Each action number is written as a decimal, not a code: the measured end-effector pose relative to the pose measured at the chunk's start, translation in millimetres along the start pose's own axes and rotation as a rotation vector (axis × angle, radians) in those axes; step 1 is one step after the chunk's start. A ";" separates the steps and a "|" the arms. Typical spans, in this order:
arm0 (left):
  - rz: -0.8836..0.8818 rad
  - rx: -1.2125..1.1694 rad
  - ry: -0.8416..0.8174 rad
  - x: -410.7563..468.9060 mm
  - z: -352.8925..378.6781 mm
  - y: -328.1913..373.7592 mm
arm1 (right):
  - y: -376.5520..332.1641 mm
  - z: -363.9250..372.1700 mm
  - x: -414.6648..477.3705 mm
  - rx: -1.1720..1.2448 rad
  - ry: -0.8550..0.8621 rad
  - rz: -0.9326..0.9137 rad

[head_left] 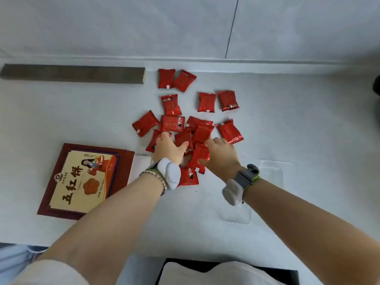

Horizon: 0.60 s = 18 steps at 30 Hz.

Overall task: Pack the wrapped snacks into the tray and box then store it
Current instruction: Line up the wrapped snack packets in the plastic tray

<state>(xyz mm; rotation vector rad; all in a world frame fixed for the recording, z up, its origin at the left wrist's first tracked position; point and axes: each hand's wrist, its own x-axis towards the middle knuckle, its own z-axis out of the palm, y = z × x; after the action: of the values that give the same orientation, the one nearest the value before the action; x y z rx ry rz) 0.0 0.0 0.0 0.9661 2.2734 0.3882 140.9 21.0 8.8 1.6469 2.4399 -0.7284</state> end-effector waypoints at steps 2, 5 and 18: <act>-0.017 0.016 -0.019 11.8 0.5 1.6 | -10.9 7.9 8.3 -0.121 -0.045 0.048; -0.009 0.057 -0.049 20.9 5.6 2.9 | -18.2 17.2 12.5 -0.143 -0.074 0.092; -0.220 -0.807 -0.501 -6.2 -16.0 20.7 | 18.0 -18.7 -15.6 0.629 0.420 -0.078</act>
<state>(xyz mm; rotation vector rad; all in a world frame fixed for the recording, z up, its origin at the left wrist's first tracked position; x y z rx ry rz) 4.0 9.3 24.9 0.3320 1.5214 0.7814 166.7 21.5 24.8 2.0995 2.7433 -1.4047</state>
